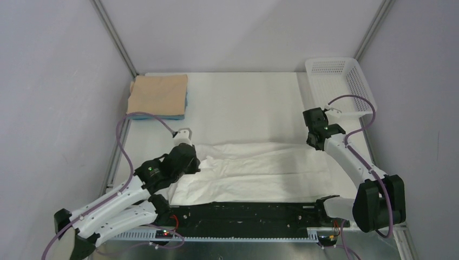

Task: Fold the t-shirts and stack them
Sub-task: Fold the other side of the tshirt into a rectangle

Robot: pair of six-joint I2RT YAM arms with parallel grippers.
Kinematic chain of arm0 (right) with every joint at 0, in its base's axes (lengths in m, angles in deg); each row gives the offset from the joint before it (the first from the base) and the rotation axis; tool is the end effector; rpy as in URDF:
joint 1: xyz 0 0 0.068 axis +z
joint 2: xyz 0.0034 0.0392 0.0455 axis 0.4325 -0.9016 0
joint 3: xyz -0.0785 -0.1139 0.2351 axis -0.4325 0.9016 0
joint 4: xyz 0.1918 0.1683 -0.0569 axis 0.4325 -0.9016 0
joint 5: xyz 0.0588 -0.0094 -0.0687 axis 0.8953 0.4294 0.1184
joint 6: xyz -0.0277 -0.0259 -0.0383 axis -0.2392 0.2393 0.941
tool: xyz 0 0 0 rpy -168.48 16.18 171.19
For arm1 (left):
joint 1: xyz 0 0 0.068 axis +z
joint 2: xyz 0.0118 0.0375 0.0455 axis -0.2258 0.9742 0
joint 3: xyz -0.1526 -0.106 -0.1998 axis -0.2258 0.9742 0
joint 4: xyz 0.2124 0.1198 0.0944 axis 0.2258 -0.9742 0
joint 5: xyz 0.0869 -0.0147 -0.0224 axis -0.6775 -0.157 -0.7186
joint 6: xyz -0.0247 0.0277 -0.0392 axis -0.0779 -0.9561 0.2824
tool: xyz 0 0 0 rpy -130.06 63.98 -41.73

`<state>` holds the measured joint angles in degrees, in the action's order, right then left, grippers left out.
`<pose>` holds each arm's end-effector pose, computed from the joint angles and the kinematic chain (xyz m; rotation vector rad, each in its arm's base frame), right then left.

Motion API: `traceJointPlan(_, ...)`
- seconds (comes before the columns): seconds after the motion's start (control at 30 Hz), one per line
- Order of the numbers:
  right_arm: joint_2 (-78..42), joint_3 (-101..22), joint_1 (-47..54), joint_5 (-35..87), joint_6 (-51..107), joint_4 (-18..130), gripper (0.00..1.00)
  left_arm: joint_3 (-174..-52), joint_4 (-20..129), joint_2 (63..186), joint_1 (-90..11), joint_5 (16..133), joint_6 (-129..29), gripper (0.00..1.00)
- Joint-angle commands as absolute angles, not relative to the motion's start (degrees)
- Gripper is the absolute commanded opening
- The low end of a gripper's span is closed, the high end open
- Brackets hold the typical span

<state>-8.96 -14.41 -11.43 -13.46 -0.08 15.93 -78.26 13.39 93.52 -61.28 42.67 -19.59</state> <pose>0.2347 0.0399 0.2393 0.6158 2.3726 -0.3831 0.1143 -0.1069 0.2508 -0.0753 2.3119 -0.3278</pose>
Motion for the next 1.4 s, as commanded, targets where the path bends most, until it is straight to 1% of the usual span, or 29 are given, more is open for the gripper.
traceJointPlan(0.0,-7.21,-13.46,-12.03,-12.49,2.55,16.92,0.00,-78.48,6.69,89.98,-63.08,43.55,-16.63,0.00)
traceJointPlan(0.1,-7.07,-13.31,-12.19,-11.32,3.27,17.01,0.00,-80.48,2.93,88.64,-64.00,42.93,-15.86,0.00)
traceJointPlan(0.17,-6.72,-12.77,-12.25,-11.68,3.15,16.72,0.00,-80.68,2.05,87.91,-64.66,45.39,-15.26,0.00)
traceJointPlan(0.37,-6.30,-10.50,-13.34,-12.38,1.86,15.28,0.04,-75.29,1.06,87.21,-67.71,51.43,-9.82,0.00)
traceJointPlan(0.4,-6.43,-10.33,-13.42,-12.57,1.41,14.56,0.05,-73.55,1.00,87.05,-67.93,52.32,-8.96,0.01)
traceJointPlan(0.43,-6.66,-9.81,-13.48,-12.78,0.45,14.17,0.06,-72.78,0.93,86.67,-68.77,53.71,-7.28,0.05)
traceJointPlan(0.47,-6.74,-9.50,-13.45,-12.90,-0.09,13.17,0.10,-71.23,0.80,86.47,-69.21,54.87,-6.33,0.08)
traceJointPlan(0.5,-6.74,-8.94,-13.43,-13.27,-1.97,12.46,0.14,-70.43,0.70,86.19,-69.47,55.45,-4.69,0.19)
traceJointPlan(0.53,-6.56,-8.72,-13.52,-14.17,-3.10,10.61,0.35,-69.22,0.64,86.10,-69.89,56.54,-4.02,0.26)
traceJointPlan(0.57,-6.43,-8.59,-13.51,-14.83,-5.51,9.51,0.46,-68.28,0.58,85.99,-70.08,57.12,-2.91,0.39)
traceJointPlan(0.6,-5.80,-8.59,-13.56,-16.86,-8.44,7.06,0.62,-68.03,0.54,85.96,-70.57,58.27,-2.60,0.47)
traceJointPlan(0.63,-5.26,-8.54,-13.71,-18.02,-9.98,5.84,0.68,-68.05,0.44,85.89,-70.81,58.86,-2.53,0.62)
traceJointPlan(0.67,-3.93,-8.51,-14.29,-19.88,-12.70,3.79,0.77,-68.31,0.29,85.77,-71.37,59.77,-2.97,0.68)
traceJointPlan(0.7,-3.09,-8.56,-14.64,-20.45,-13.83,2.89,0.81,-69.35,0.23,85.56,-71.61,59.96,-3.38,0.77)
traceJointPlan(0.73,-1.12,-8.53,-15.25,-21.23,-15.42,1.32,0.90,-70.06,0.19,85.43,-72.03,59.89,-4.40,0.82)
traceJointPlan(0.77,-0.11,-8.54,-15.56,-21.39,-15.93,0.78,0.93,-71.87,0.16,85.27,-72.11,59.36,-4.84,0.94)
traceJointPlan(0.8,2.32,-8.56,-15.92,-21.38,-16.08,0.57,0.98,-72.82,0.19,85.39,-72.18,57.23,-5.75,0.97)
traceJointPlan(0.83,3.33,-8.53,-16.03,-20.94,-15.65,0.88,0.99,-75.04,0.26,85.66,-72.19,55.70,-6.13,0.99)
traceJointPlan(0.9,6.70,-8.29,-16.11,-17.73,-12.35,3.52,0.99,-78.49,0.35,87.34,-72.20,50.18,-7.03,1.00)
traceJointPlan(1.0,12.58,-6.79,-16.18,-8.09,-4.68,10.96,1.00,-81.94,1.14,92.57,-72.05,39.92,-6.43,1.00)
traceJointPlan(1.03,14.59,-6.41,-16.20,-6.34,-3.44,13.33,0.99,-82.86,1.57,93.95,-71.90,38.74,-6.26,1.00)
traceJointPlan(1.1,16.69,-5.33,-16.20,-1.32,-1.16,15.30,0.99,-83.22,3.75,98.63,-71.18,38.76,-6.32,1.00)
traceJointPlan(1.2,18.02,-4.23,-16.22,-0.03,-0.83,16.00,0.99,-83.39,7.47,106.52,-69.46,40.77,-7.24,1.00)
traceJointPlan(1.37,18.12,-3.92,-16.29,0.35,-0.84,15.24,0.99,-83.29,15.61,114.84,-69.13,45.73,-9.38,1.00)
